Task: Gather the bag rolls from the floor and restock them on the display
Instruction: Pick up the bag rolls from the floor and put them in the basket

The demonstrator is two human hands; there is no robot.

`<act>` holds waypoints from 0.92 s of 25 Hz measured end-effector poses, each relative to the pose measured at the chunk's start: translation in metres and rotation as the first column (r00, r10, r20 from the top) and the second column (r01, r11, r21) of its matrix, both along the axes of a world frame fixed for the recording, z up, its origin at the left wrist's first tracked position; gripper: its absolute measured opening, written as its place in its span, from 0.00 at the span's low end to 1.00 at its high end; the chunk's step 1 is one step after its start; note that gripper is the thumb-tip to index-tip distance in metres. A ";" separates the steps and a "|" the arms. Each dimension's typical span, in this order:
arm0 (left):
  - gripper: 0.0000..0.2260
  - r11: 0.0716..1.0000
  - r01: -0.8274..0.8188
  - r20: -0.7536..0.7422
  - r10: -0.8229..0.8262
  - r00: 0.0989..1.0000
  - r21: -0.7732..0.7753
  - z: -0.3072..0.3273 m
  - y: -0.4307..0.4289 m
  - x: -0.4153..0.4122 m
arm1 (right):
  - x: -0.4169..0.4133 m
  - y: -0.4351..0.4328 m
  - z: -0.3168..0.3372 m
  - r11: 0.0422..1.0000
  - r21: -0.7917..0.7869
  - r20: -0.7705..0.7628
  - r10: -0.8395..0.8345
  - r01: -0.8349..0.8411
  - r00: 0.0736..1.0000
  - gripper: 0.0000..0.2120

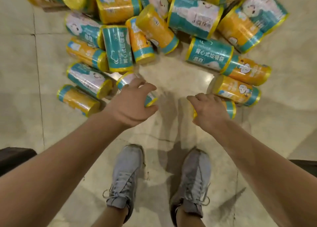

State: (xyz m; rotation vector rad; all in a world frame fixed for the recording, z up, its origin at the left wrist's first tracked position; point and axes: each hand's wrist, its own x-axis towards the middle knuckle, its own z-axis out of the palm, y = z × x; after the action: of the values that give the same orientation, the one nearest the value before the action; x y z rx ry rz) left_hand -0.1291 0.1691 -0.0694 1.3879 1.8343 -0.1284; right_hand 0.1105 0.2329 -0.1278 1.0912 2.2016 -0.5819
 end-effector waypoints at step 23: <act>0.38 0.702 -0.688 0.479 0.548 0.686 0.183 0.238 0.023 -0.032 | -0.026 0.071 0.300 0.927 -0.073 -0.700 -0.310 0.368 0.643 0.30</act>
State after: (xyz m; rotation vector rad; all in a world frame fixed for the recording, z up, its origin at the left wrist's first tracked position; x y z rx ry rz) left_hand -0.1607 0.1923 0.1682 0.8193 1.9266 0.8271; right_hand 0.0846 0.3040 0.1723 1.5314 2.6756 -1.2727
